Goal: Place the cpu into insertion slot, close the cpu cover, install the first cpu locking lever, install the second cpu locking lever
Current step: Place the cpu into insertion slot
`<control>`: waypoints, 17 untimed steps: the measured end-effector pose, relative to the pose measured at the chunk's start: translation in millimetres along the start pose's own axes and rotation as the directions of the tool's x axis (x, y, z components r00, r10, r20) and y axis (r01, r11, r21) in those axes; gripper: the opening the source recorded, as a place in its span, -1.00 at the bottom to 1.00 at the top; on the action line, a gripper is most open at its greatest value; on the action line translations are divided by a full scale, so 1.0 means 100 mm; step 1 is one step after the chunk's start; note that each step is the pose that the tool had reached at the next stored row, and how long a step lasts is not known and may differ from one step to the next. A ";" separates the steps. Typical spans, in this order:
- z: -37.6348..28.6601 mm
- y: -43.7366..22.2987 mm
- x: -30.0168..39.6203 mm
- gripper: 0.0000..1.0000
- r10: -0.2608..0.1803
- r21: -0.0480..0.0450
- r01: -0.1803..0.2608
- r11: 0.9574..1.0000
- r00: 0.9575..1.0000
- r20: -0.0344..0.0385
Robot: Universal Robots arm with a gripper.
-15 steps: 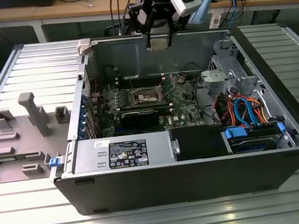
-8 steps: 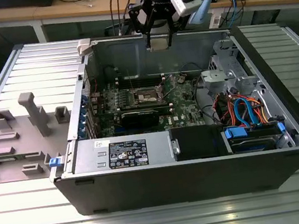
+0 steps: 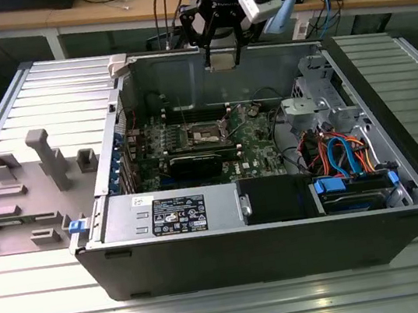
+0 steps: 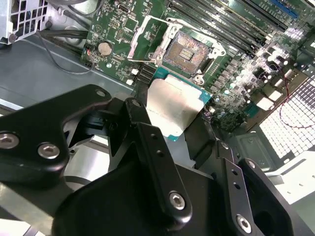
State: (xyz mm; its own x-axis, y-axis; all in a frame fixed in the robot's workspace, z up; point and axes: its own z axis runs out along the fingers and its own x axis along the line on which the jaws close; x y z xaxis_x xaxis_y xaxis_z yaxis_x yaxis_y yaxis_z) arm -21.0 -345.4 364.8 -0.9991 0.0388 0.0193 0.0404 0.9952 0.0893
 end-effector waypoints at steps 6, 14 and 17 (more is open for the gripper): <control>0.001 0.000 0.000 0.08 0.024 0.000 -0.024 1.000 1.000 0.002; 0.001 0.000 0.000 0.08 0.027 -0.001 -0.027 1.000 1.000 0.002; 0.001 0.000 0.001 0.08 0.033 -0.001 -0.033 0.999 0.999 0.003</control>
State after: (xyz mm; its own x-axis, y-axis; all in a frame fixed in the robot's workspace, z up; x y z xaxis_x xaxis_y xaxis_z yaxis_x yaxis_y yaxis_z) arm -21.1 -345.4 364.7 -0.9972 0.0716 0.0193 0.0730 0.9933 0.0893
